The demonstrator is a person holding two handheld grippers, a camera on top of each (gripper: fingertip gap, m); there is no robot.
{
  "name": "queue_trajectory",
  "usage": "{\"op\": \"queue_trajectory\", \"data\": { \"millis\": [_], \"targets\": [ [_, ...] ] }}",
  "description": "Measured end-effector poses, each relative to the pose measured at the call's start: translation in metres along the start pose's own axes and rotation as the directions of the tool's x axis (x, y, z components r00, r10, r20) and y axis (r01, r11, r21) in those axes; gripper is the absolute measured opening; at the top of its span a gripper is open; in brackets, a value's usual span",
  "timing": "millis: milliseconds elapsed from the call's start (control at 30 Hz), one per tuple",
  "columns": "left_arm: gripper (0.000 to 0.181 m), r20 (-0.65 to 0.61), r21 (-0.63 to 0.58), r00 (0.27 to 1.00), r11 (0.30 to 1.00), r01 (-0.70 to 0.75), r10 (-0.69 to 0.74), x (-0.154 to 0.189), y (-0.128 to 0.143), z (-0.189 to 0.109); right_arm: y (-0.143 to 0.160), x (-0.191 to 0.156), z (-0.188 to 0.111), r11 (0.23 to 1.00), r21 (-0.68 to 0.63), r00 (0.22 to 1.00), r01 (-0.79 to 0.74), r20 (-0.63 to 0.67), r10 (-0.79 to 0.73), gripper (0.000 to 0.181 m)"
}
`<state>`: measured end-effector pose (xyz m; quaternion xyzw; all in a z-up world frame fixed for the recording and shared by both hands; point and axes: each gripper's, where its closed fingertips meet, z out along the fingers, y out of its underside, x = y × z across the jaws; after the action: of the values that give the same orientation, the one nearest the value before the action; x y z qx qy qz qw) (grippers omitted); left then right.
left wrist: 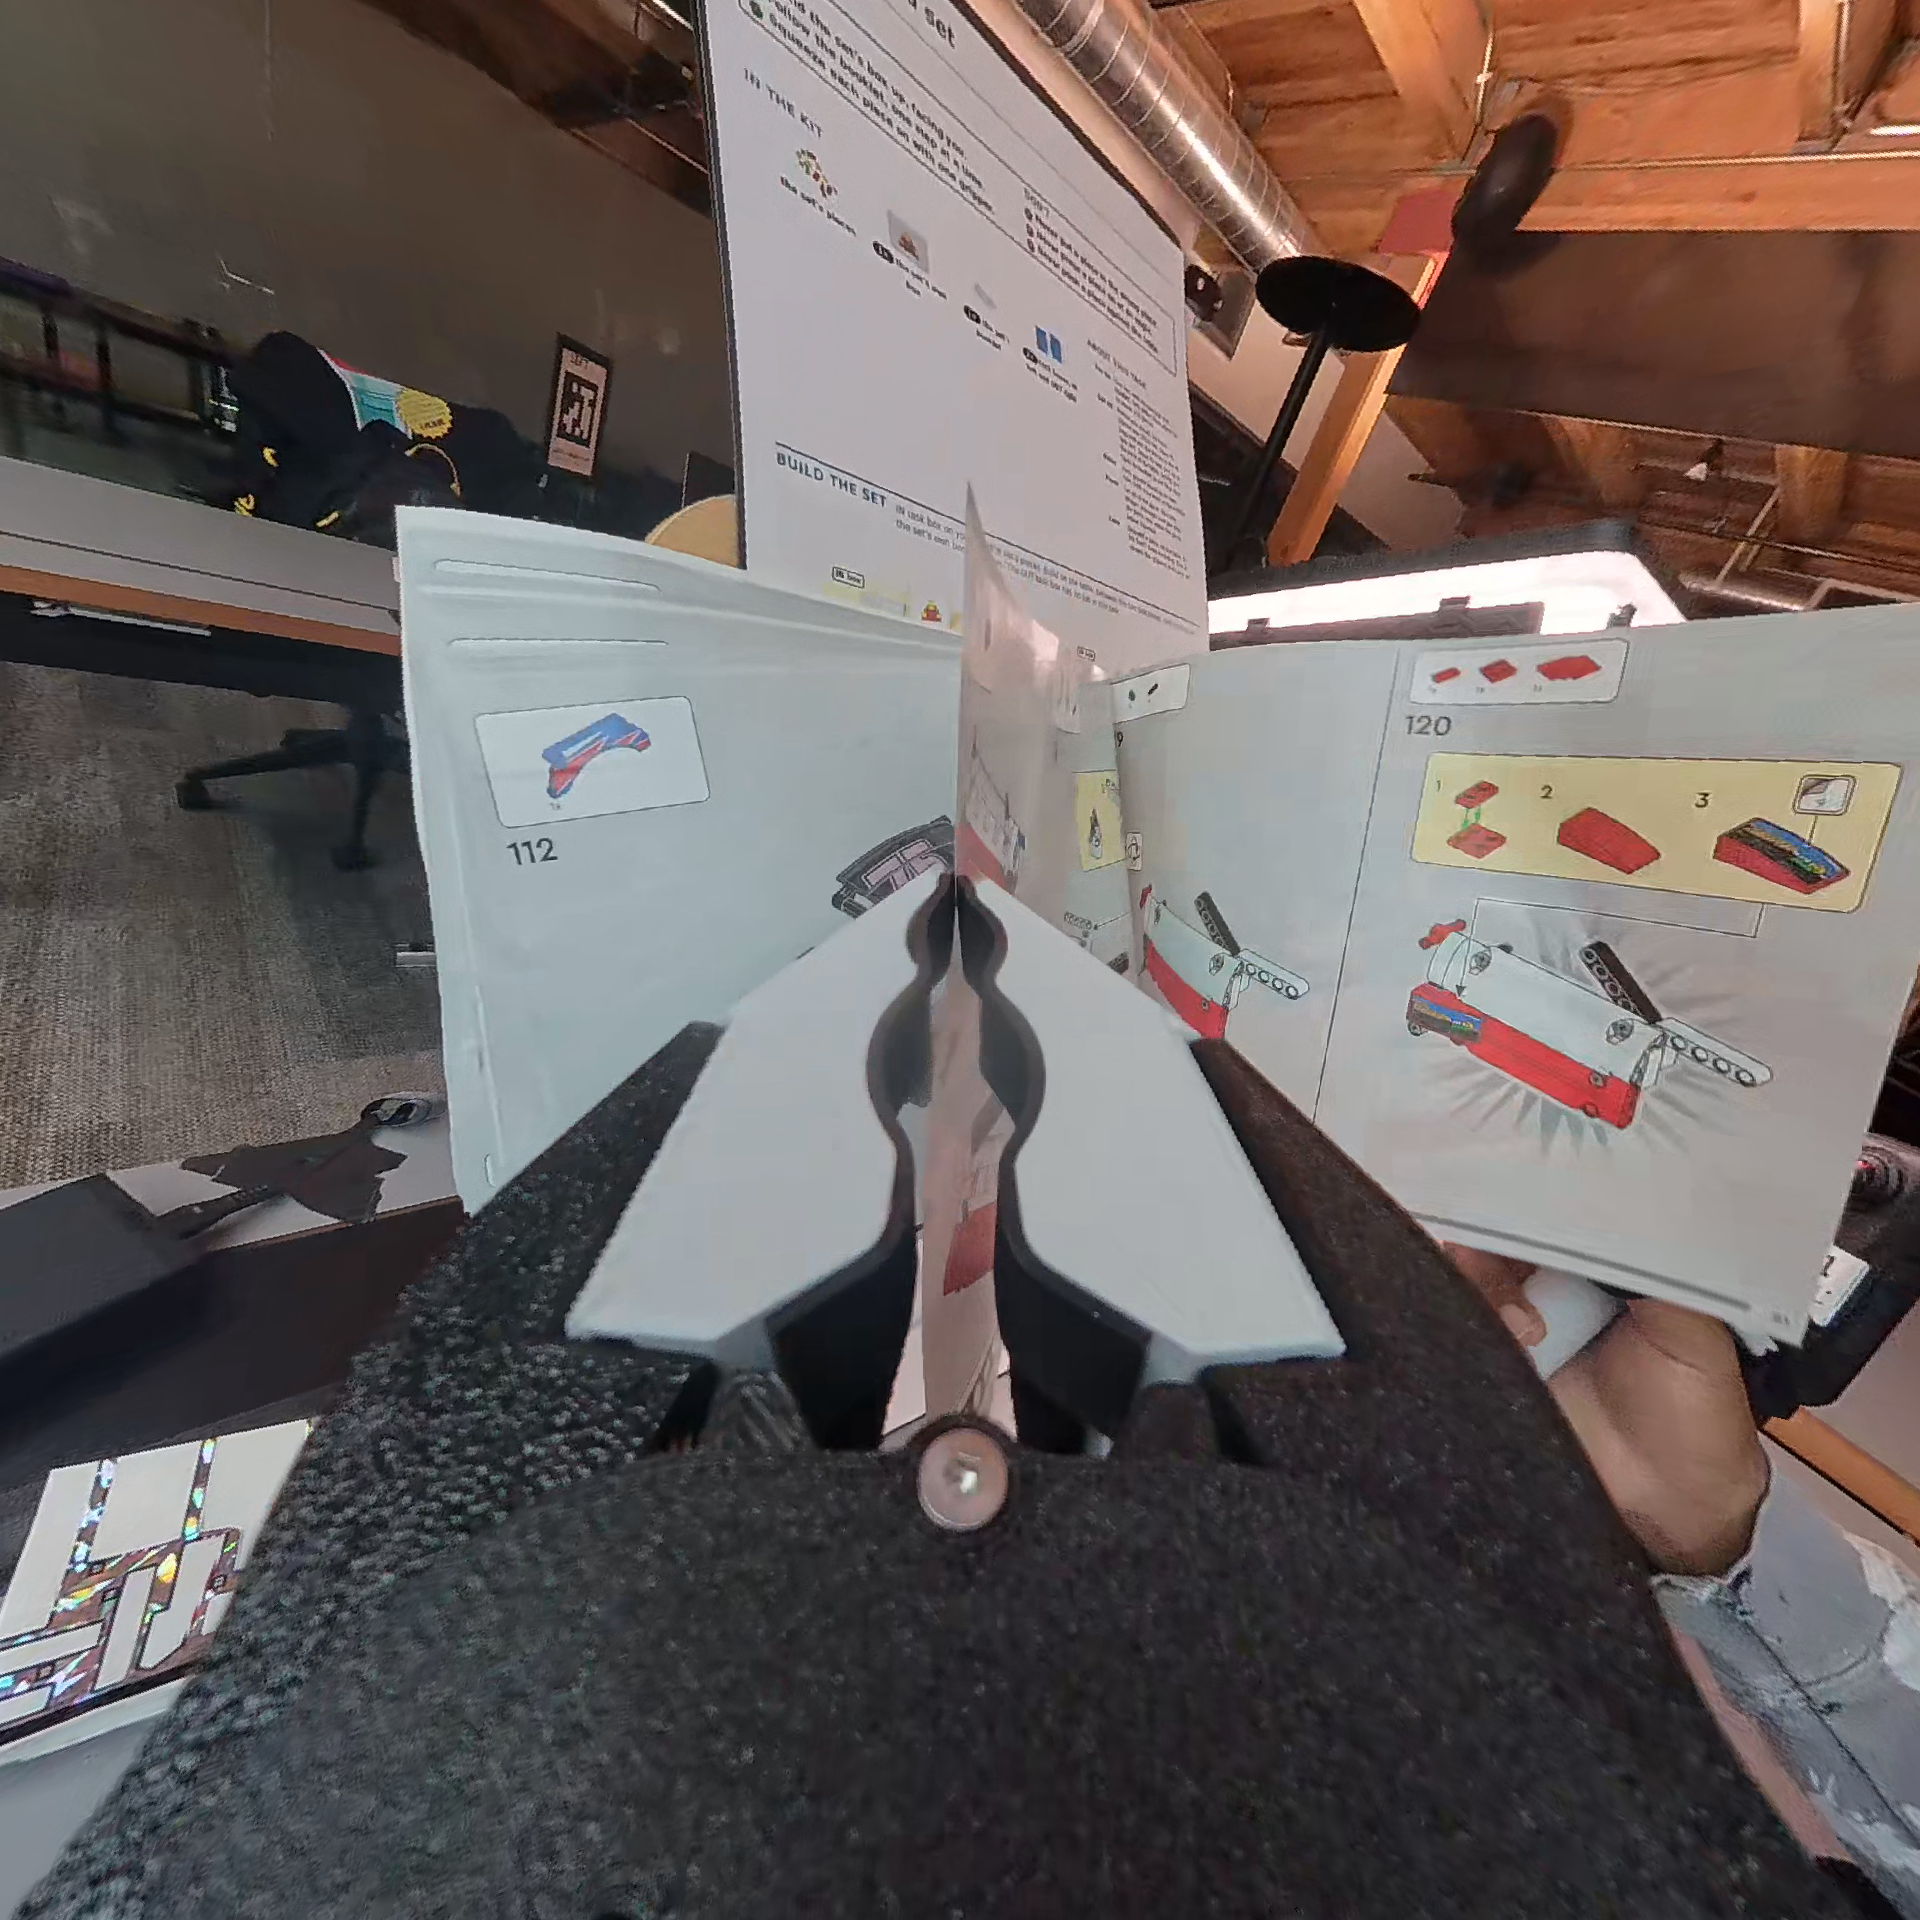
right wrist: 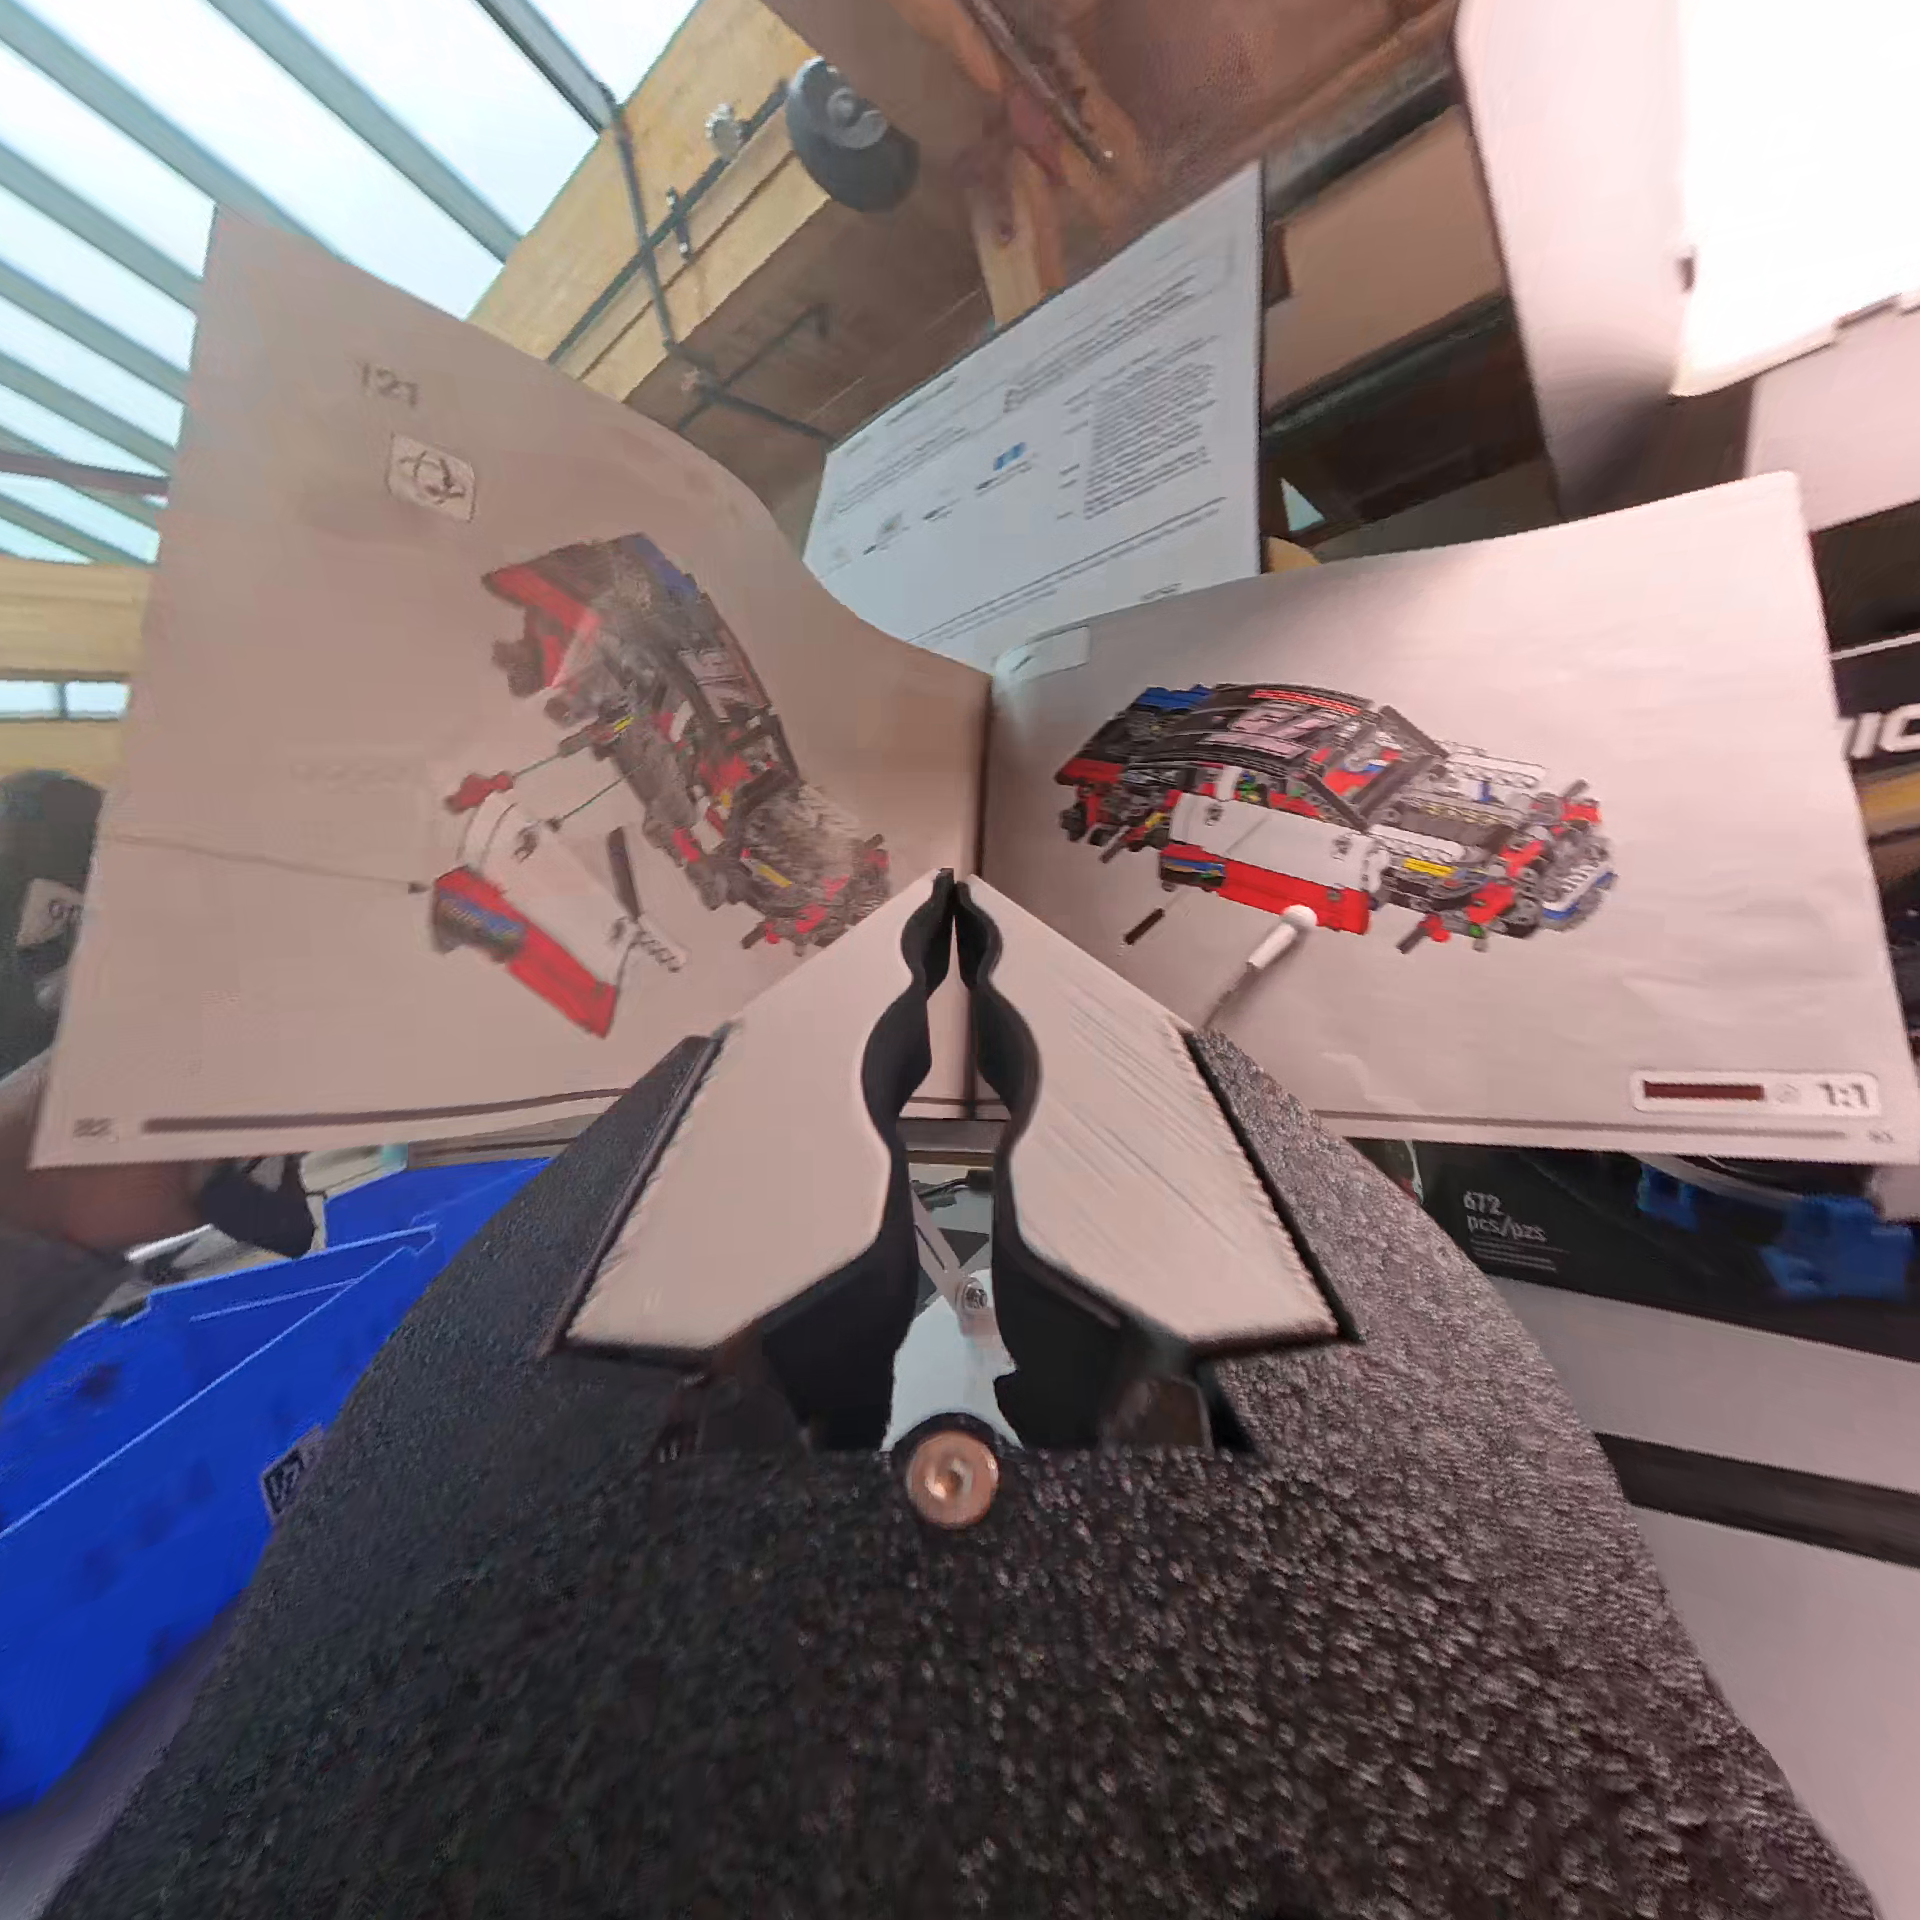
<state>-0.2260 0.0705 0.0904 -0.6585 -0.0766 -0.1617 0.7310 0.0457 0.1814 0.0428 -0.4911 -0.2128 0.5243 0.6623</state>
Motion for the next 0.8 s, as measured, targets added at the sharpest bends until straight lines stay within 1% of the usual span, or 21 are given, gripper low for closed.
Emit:
{"op": "queue_trajectory", "data": {
  "millis": [67, 100, 133, 167, 200, 233, 267, 300, 333, 400, 433, 467, 533, 567, 633, 733, 800],
  "targets": [
    [0.000, 0.003, -0.006, 1.000, 1.000, 0.001, -0.001, -0.001, 0.003, 0.001, 0.003, 0.014, -0.004, 0.999, -0.014, 0.999, -0.042, -0.021, 0.041, 0.000],
    [0.000, -0.004, -0.006, 1.000, 1.000, 0.006, -0.006, 0.000, 0.004, 0.002, 0.010, 0.013, -0.004, 0.998, -0.050, 1.000, -0.025, 0.003, 0.025, 0.000],
    [0.000, -0.016, -0.005, 1.000, 1.000, 0.013, -0.014, 0.002, 0.004, 0.003, 0.021, 0.004, -0.003, 0.993, -0.116, 0.998, 0.022, 0.068, -0.014, 0.000],
    [0.000, -0.029, -0.005, 0.999, 1.000, 0.020, -0.020, 0.005, 0.005, 0.004, 0.038, -0.009, -0.002, 0.976, -0.198, 0.986, 0.095, 0.156, -0.064, 0.014],
    [0.000, -0.044, -0.004, 0.999, 1.000, 0.026, -0.027, 0.009, 0.006, 0.005, 0.059, -0.021, -0.002, 0.942, -0.274, 0.965, 0.193, 0.227, -0.132, 0.045],
    [0.000, -0.059, -0.005, 0.998, 0.999, 0.034, -0.034, 0.013, 0.007, 0.006, 0.081, -0.028, -0.003, 0.890, -0.332, 0.935, 0.314, 0.273, -0.228, 0.070],
    [0.000, -0.076, -0.007, 0.996, 0.999, 0.041, -0.041, 0.018, 0.008, 0.007, 0.100, -0.037, -0.003, 0.837, -0.351, 0.895, 0.420, 0.310, -0.319, 0.084],
    [0.000, -0.093, -0.008, 0.995, 0.999, 0.047, -0.048, 0.023, 0.010, 0.009, 0.112, -0.051, -0.001, 0.813, -0.333, 0.865, 0.478, 0.340, -0.369, 0.095],
    [0.000, -0.110, -0.008, 0.993, 0.999, 0.051, -0.052, 0.029, 0.011, 0.010, 0.118, -0.072, 0.003, 0.822, -0.300, 0.856, 0.483, 0.359, -0.372, 0.101],
    [0.000, -0.144, -0.007, 0.988, 0.998, 0.060, -0.060, 0.041, 0.014, 0.012, 0.113, -0.115, 0.017, 0.876, -0.230, 0.874, 0.423, 0.359, -0.328, 0.106],
    [0.000, -0.162, -0.008, 0.985, 0.998, 0.063, -0.064, 0.048, 0.016, 0.013, 0.104, -0.134, 0.025, 0.907, -0.197, 0.891, 0.372, 0.351, -0.289, 0.104],
    [0.000, -0.175, -0.012, 0.982, 0.998, 0.063, -0.065, 0.053, 0.018, 0.014, 0.093, -0.149, 0.031, 0.933, -0.171, 0.904, 0.318, 0.351, -0.244, 0.092],
    [0.000, -0.181, -0.010, 0.982, 0.999, 0.049, -0.050, 0.059, 0.018, 0.014, 0.062, -0.160, 0.035, 0.971, -0.083, 0.922, 0.224, 0.340, -0.184, 0.055],
    [0.000, -0.178, -0.008, 0.983, 0.999, 0.042, -0.043, 0.059, 0.017, 0.012, 0.046, -0.155, 0.035, 0.980, -0.037, 0.935, 0.197, 0.308, -0.176, 0.037],
    [0.000, -0.172, -0.007, 0.985, 0.999, 0.032, -0.033, 0.057, 0.014, 0.007, 0.024, -0.130, 0.034, 0.987, 0.011, 0.964, 0.163, 0.213, -0.161, 0.000],
    [0.000, -0.150, 0.002, 0.988, 1.000, 0.028, -0.027, 0.047, 0.009, 0.001, 0.001, -0.081, 0.024, 0.984, 0.061, 0.984, 0.166, 0.050, -0.169, 0.000],
    [0.000, -0.142, 0.012, 0.989, 0.999, 0.042, -0.040, 0.041, 0.006, -0.002, -0.008, -0.047, 0.017, 0.982, 0.063, 0.983, 0.179, -0.049, -0.176, 0.000]
  ]
}}
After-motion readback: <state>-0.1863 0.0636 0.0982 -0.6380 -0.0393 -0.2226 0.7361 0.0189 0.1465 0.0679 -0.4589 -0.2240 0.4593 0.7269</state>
